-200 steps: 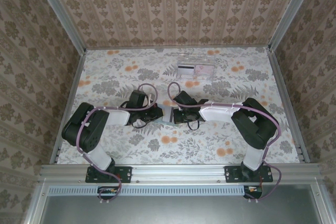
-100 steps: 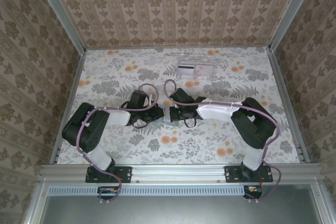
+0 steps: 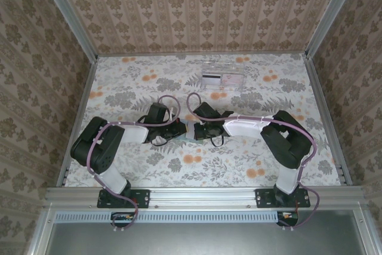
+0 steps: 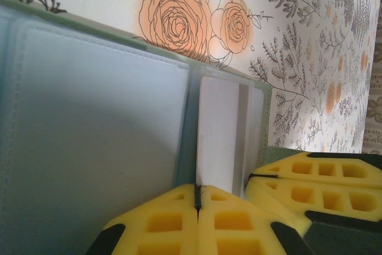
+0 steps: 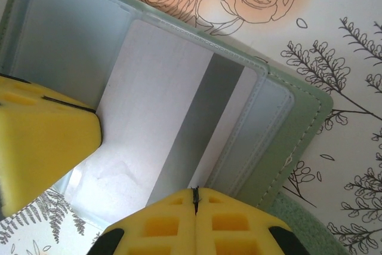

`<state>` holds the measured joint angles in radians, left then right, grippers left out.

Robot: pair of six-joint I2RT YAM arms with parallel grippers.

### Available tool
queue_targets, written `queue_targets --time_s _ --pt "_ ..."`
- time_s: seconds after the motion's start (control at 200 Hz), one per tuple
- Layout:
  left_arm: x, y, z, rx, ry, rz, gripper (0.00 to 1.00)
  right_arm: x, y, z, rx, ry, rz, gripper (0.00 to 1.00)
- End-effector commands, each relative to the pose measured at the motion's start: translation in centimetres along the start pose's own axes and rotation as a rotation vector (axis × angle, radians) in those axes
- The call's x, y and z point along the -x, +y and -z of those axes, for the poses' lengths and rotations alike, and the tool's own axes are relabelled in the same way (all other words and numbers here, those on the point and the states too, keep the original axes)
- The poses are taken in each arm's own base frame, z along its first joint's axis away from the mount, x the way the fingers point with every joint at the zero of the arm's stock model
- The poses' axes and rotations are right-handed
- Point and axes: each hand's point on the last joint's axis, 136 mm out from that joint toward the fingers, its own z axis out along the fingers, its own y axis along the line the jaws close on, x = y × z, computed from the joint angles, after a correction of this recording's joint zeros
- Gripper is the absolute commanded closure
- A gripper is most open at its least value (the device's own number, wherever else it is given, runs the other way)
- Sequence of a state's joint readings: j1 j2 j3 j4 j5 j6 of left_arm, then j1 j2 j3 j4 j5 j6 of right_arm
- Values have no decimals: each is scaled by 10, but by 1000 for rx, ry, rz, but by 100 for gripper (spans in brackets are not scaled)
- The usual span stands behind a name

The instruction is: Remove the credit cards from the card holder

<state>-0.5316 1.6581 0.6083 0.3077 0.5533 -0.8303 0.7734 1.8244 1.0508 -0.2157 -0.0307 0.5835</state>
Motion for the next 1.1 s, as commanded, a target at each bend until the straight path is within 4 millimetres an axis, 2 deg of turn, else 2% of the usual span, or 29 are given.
queue_targets --time_s 0.0,0.085,0.23,0.525,0.81,0.945,1.095 --pt "-6 7 -3 21 12 -6 89 -15 -10 -11 -35 44 -9 98" --pt "-6 7 -1 22 6 -6 78 -16 -10 -11 -33 43 -10 98" --pt "-4 7 1 12 -3 4 77 -17 -11 -9 -36 44 -9 98" --pt "-3 8 1 -25 -13 32 87 -16 -11 -10 -36 43 -9 98" --pt "-1 4 2 -65 -20 39 87 -18 -11 -11 -38 49 -8 98" --pt "-1 4 1 -68 -17 39 100 -17 -12 -11 -38 48 -12 99" --pt "-1 8 2 -58 -19 47 100 -19 -15 -12 -49 57 -16 100"
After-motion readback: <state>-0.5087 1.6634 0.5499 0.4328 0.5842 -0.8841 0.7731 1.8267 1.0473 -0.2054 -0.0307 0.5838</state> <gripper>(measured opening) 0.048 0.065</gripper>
